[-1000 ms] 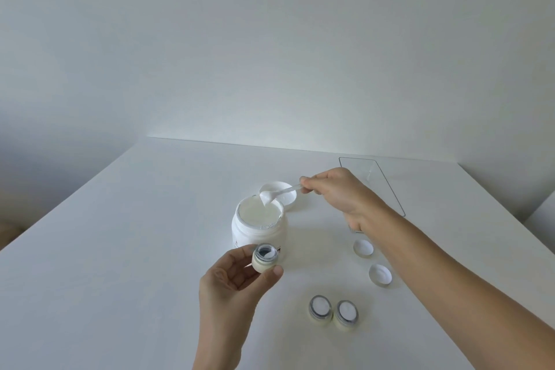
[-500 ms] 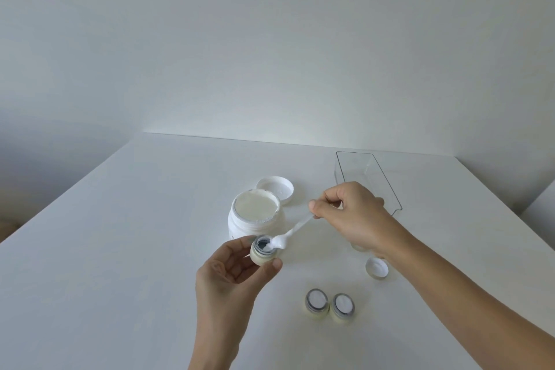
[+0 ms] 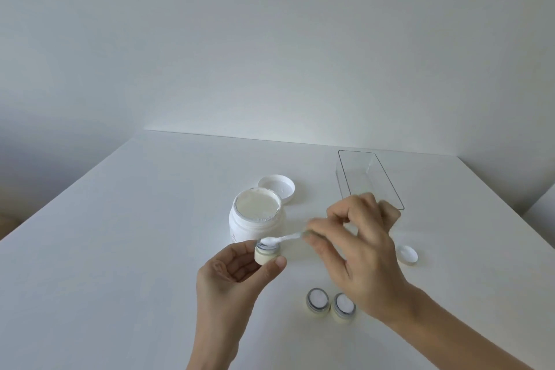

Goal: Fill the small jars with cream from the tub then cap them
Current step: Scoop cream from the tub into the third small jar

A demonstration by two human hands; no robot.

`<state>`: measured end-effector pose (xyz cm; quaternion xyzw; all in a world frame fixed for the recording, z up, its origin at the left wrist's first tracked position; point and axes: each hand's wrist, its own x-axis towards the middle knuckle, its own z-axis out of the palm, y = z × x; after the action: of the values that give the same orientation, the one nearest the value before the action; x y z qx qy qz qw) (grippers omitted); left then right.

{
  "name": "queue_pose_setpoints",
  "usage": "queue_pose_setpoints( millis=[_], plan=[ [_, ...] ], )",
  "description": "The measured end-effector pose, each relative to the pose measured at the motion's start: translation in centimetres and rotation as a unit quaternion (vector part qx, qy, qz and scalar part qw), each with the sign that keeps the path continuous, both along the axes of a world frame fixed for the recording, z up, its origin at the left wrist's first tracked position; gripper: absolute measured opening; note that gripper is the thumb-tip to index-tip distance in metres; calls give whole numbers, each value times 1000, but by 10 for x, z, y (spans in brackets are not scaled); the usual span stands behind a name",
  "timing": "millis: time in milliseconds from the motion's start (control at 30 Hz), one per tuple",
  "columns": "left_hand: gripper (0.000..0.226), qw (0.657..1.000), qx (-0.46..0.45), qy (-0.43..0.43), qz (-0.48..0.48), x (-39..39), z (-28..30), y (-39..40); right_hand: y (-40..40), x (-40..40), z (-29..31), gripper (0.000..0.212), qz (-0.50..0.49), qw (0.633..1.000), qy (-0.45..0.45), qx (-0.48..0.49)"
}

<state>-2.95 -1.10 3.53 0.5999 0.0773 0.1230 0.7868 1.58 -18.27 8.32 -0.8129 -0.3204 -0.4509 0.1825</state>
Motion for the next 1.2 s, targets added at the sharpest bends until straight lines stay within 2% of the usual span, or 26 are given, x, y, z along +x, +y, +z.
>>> queue_pose_setpoints(
  millis=[67,200,267,333,400,433,567,633,700,833,1033,1133,1200],
  plan=[
    [35,1000,-3,3,-3,-1,0,0,-7,-3,-8,5,7,996,-68,-56],
    [34,1000,-3,8,-5,-2,0,0,-19,-5,-19,34,26,991,-105,-77],
    [34,1000,0,8,-5,-2,0,0,-22,-6,-19,34,34,992,-104,-65],
    [35,1000,2,5,-7,-2,-1,0,-25,-6,-17,21,38,993,-104,-44],
    [35,1000,4,5,-6,-2,-2,0,-25,-6,-14,4,30,995,-90,-12],
    [36,1000,5,5,-4,-2,-2,0,-25,-5,-12,3,23,997,-76,14],
    [38,1000,12,6,-5,-3,-6,-1,-19,8,0,10,-12,992,1,125],
    [35,1000,14,9,-9,-4,-8,-1,-12,17,9,13,-29,989,39,139],
    [33,1000,16,12,-13,-5,-9,-1,-1,28,17,13,-47,990,72,108],
    [33,1000,22,16,-12,-7,-12,0,24,49,31,13,-27,993,117,-20],
    [35,999,39,21,-17,-9,-13,2,56,74,43,21,1,965,41,-258],
    [36,999,38,20,-15,-10,-12,3,62,84,47,21,-1,942,18,-335],
    [36,999,35,20,-17,-10,-11,3,63,89,47,19,5,925,37,-378]
  ],
)
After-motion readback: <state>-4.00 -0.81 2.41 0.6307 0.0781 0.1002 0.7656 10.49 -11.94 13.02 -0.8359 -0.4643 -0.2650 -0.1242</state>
